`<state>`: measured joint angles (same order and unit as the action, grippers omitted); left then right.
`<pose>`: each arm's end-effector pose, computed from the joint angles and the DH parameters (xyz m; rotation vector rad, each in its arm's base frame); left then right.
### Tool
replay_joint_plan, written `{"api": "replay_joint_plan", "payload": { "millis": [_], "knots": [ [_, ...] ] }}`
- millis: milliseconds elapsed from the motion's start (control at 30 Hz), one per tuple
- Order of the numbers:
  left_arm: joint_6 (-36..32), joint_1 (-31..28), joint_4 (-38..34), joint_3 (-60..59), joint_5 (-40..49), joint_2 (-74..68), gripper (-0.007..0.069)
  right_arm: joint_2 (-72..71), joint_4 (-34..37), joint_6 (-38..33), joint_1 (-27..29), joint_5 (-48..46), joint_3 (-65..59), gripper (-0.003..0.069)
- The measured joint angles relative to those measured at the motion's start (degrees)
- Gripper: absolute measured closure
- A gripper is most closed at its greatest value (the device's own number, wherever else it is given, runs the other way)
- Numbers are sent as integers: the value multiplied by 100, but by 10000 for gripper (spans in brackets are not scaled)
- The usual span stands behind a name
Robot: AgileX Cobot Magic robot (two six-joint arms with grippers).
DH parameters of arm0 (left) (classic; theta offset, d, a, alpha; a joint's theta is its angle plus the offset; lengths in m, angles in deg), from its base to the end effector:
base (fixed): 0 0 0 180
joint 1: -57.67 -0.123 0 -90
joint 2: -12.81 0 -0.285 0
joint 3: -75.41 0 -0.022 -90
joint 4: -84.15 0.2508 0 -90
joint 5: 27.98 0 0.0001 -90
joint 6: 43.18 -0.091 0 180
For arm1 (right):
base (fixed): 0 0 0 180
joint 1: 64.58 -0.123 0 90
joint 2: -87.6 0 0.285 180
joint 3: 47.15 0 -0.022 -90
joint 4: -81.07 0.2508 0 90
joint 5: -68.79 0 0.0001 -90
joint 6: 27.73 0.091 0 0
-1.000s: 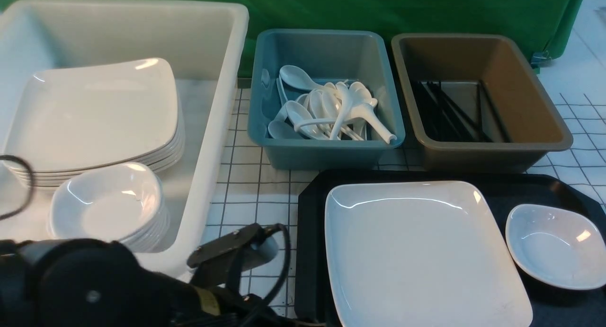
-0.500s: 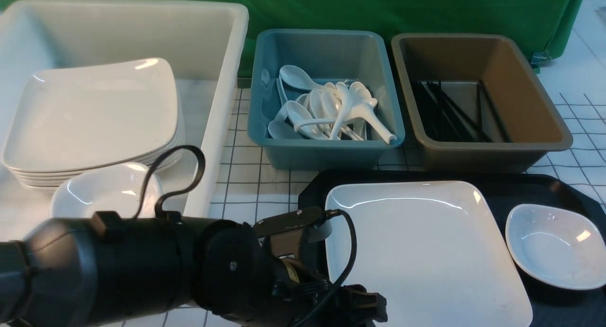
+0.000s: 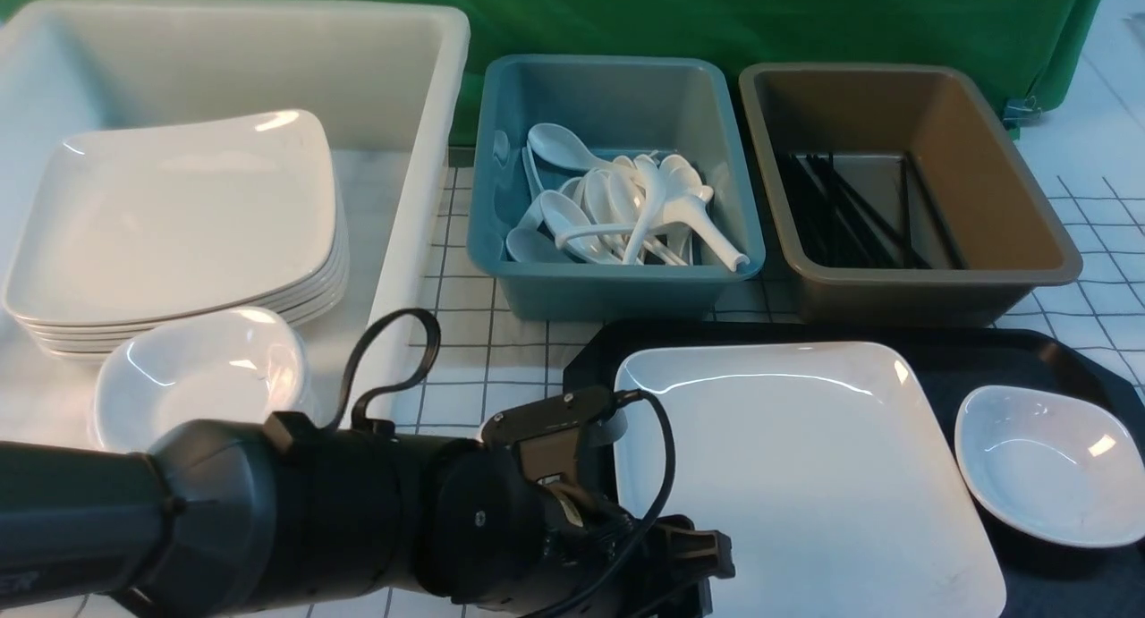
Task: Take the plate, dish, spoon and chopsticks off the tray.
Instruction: Use the left arm to grab a plate from the dinner plate
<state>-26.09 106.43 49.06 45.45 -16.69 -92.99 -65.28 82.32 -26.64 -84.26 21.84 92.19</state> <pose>0.2033 -0.2475 0.1588 -0.0205 2.7353 -0.7606 0.0492 0.0191 0.3300 -0.3203 1.9859 0.2574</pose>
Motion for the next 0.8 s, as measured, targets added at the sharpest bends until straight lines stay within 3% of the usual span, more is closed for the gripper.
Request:
{"api": "replay_joint_plan", "payload": {
  "millis": [567,800],
  "knots": [
    [46,0,-621,39,-597,-260,160,0,0,191,0,0,0,503],
    [46,0,-728,39,-691,-260,225,0,0,235,0,0,0,492]
  ]
}}
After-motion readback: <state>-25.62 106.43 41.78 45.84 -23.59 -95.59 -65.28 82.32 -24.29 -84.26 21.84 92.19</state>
